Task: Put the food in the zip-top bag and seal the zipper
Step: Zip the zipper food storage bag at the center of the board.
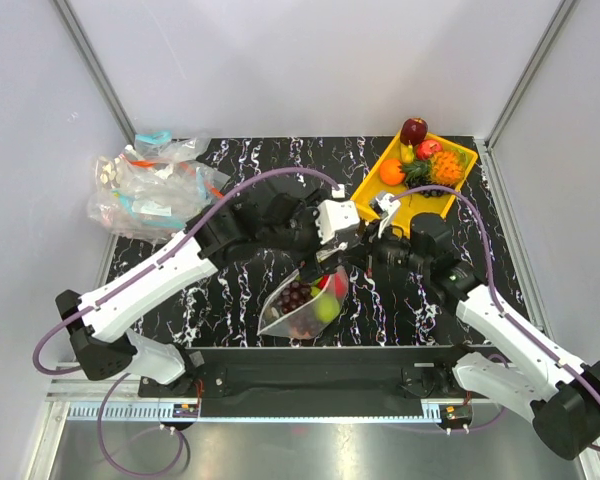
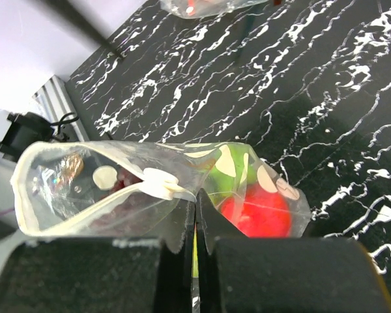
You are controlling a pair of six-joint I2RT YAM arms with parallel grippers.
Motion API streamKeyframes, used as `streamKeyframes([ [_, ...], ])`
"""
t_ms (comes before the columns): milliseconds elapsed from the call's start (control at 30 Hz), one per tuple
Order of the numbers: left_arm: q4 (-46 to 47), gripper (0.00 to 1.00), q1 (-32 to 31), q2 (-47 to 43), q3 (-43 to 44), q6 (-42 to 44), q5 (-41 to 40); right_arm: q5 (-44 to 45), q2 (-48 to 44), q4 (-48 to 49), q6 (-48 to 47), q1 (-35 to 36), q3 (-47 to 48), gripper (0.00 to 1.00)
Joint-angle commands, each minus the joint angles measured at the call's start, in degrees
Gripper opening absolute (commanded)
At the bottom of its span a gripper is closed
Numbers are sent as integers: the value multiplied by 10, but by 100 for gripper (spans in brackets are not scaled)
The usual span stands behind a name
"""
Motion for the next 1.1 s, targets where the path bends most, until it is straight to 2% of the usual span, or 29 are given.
streamKeyframes([
  [0,24,99,-30,-6,12,-50,-59,20,-12,-11,4,0,40,0],
  [267,67,99,-66,-8,-21,-159,-132,22,-13,-24,7,-1,52,0],
  [367,67,99,-81,14,-25,-182,-205,25,-15,-32,7,1,55,0],
  [533,68,96,-100,37,-21,-227,-254,34,-19,-41,7,0,60,0],
  [633,49,87,-107,52,-25,-231,-292,37,-19,-44,7,0,62,0],
  [733,54,67,-107,53,-49,-232,-295,37,-15,-46,9,0,65,0],
  [767,62,59,-106,43,-57,-231,-283,38,-14,-45,9,0,65,0],
  [800,73,46,-106,35,-71,-229,-280,38,-14,-46,9,0,65,0],
  [867,101,32,-104,12,-101,-221,-274,38,-14,-43,10,0,63,0],
  [900,106,18,-103,5,-106,-216,-286,37,-15,-43,10,1,63,0],
  [967,109,3,-91,-14,-115,-200,-291,34,-21,-44,10,0,62,0],
  [1067,127,0,-60,-45,-132,-167,-213,24,-26,-43,5,0,59,0],
])
